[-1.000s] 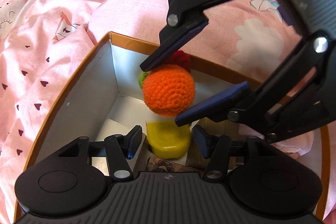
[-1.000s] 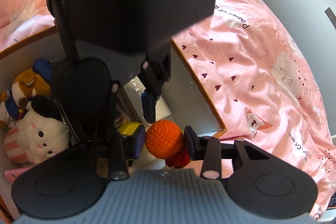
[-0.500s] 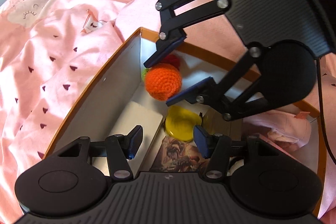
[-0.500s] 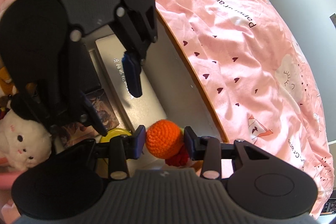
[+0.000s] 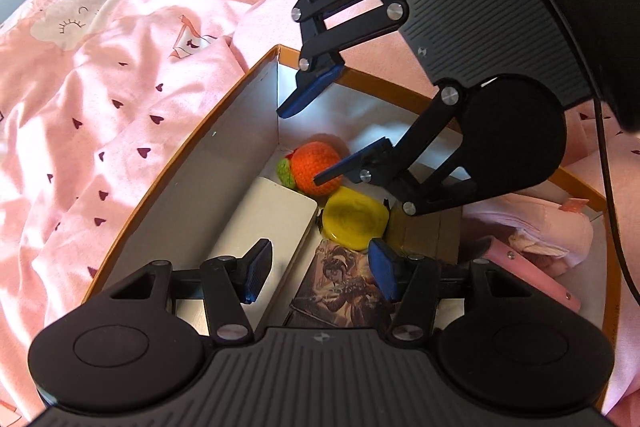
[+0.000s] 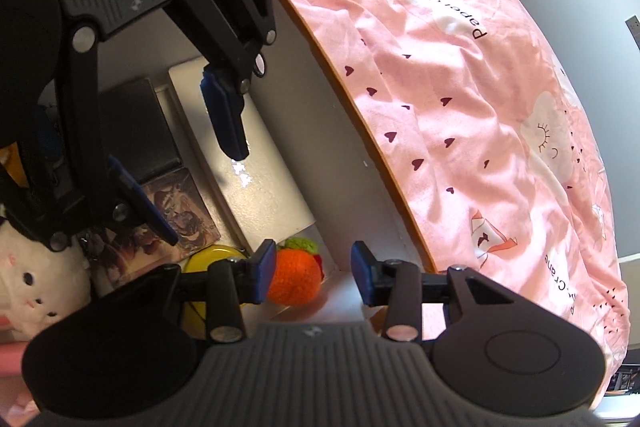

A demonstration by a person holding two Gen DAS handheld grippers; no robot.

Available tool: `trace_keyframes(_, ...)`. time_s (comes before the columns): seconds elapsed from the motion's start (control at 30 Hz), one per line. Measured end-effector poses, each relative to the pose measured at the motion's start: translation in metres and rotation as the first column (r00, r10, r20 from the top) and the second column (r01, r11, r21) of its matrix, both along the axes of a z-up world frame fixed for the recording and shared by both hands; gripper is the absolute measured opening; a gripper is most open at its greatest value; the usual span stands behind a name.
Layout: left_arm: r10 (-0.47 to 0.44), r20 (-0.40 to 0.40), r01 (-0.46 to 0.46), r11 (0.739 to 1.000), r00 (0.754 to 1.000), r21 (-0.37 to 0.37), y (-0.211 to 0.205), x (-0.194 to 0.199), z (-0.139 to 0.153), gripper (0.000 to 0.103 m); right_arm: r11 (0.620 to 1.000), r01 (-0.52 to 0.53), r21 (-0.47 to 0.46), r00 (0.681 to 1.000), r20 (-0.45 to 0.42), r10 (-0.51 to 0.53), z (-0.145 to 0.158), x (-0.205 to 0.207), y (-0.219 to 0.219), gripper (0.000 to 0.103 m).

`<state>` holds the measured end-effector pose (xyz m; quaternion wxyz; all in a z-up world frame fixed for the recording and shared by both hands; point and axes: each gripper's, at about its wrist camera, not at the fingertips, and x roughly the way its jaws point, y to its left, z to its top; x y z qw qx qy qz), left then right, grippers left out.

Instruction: Organize objects

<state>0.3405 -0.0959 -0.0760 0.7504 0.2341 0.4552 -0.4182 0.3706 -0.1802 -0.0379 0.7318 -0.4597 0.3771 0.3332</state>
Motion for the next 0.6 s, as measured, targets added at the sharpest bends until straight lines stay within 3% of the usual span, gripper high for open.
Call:
trace_keyframes(0.2,0.001,0.045,-0.001,1.000,0.999,0.010,0.003,-0.016,0.024,0.064,1.000,-0.005,0.015,0.999,0.037,0.004,0.027,-0.026,-0.001,0.050)
trace_keyframes(0.4,0.001,0.135,-0.007,0.999,0.991,0.045,0.001,-0.059,0.059,0.064,0.998,0.010,0.068,0.997,0.073,-0.015,0.060,-0.061,-0.012,0.053)
trace_keyframes(0.6,0.087,0.233,-0.106,0.992,0.969,0.074,0.017,-0.112,0.100,0.064,0.984,0.061,0.170,0.988,0.130,-0.084,0.090,-0.127,-0.011,0.058)
